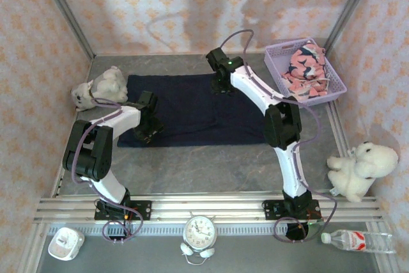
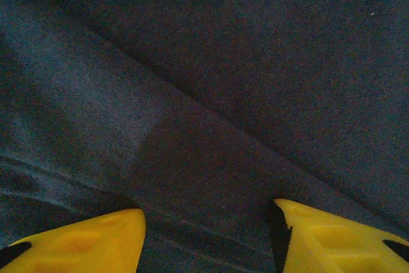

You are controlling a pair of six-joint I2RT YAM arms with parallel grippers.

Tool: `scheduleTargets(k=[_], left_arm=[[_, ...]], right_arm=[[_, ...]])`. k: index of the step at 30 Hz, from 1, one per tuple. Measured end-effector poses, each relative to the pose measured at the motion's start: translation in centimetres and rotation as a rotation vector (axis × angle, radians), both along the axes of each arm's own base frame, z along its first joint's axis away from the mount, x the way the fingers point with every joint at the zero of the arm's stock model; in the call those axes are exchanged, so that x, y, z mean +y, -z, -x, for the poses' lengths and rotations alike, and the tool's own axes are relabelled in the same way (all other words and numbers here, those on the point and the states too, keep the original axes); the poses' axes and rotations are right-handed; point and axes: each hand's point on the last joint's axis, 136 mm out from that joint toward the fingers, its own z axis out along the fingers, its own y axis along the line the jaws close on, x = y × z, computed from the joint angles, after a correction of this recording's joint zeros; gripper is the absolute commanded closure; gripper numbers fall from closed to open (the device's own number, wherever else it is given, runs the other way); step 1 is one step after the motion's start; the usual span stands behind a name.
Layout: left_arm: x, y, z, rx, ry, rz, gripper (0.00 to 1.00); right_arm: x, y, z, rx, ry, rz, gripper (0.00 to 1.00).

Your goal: Fold and stack the mixed laundry pile

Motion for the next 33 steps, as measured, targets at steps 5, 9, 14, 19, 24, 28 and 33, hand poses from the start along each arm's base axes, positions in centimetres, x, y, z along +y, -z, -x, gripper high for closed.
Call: scheduleTargets(k=[5, 9, 14, 19, 24, 28, 33], left_arm=[[-0.1, -0.3, 0.3, 0.002, 0.007, -0.001, 0.44], [-0.4, -0.5, 1.2, 0.029, 0.041, -0.011, 0.39], [-0.2, -1.5, 0.5, 0.016, 0.075, -0.040, 0.37], [-0.3, -0.6, 0.6, 0.047, 0.094, -0.048, 0.40], [-0.9, 0.4, 1.4, 0.061, 0.119, -0.059, 0.40], [-2.2, 0.3, 2.5, 0.044, 0.145, -0.040, 0.40], [-3.9, -0.7, 5.0, 0.056, 0.175, 0.006, 0.31]], right_arm=[[-3.8, 1.9, 4.9, 0.096, 0.025, 0.057, 0.46], [-7.5, 2.7, 9.2, 0.165, 0.097, 0.052, 0.46], [-8.7, 5.3, 11.8, 0.233, 0.200, 0.016, 0.46], [-10.0, 9.0, 13.0, 0.308, 0.327, -0.002, 0.46], [-11.4, 10.2, 13.5, 0.349, 0.406, -0.034, 0.46], [-12.6, 10.2, 14.2, 0.366, 0.437, -0.050, 0.46], [-15.8, 10.0, 16.0, 0.396, 0.508, -0.042, 0.45]])
